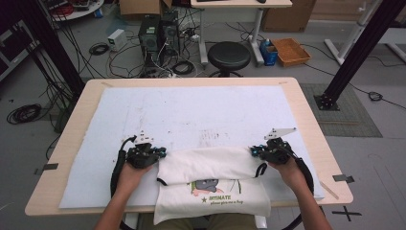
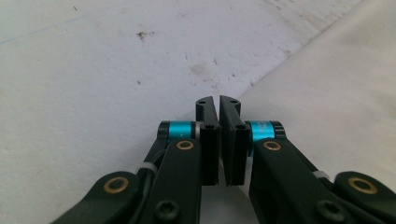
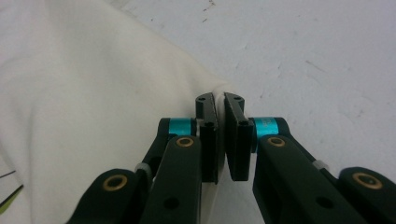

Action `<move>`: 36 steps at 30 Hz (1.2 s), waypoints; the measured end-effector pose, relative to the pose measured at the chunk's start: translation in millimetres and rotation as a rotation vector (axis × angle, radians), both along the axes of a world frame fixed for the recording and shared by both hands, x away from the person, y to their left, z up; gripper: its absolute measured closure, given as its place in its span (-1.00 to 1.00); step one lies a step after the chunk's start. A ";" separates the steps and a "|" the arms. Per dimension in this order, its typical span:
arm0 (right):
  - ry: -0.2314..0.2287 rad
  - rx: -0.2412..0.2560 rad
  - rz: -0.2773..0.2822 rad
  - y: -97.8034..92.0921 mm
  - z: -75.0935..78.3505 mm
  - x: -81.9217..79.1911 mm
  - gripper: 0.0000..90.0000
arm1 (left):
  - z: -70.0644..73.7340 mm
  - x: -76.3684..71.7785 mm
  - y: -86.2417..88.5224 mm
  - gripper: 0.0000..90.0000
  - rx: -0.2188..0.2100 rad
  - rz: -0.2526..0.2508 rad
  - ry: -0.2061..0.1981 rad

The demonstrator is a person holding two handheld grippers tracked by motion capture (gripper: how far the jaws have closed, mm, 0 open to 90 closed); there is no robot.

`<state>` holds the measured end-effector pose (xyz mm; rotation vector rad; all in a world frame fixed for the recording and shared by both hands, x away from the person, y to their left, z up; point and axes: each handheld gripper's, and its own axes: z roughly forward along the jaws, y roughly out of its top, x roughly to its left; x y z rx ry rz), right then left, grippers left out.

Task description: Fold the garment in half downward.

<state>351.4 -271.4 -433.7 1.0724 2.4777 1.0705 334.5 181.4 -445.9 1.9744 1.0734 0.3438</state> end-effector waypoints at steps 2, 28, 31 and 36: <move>-0.024 0.008 -0.007 -0.9 4.1 0.6 0.92 | 2.7 1.9 1.5 0.93 -0.019 0.002 -0.005; -0.100 0.004 -0.251 4.0 14.3 50.9 0.20 | 12.5 31.6 10.2 0.33 -0.123 0.194 -0.035; -0.047 0.039 -0.246 -6.1 8.8 41.6 0.24 | 6.8 23.2 9.9 0.32 -0.128 0.152 0.008; 0.013 0.020 -0.199 -6.2 -3.7 34.7 0.44 | -1.5 14.5 -0.7 0.32 -0.100 0.101 0.053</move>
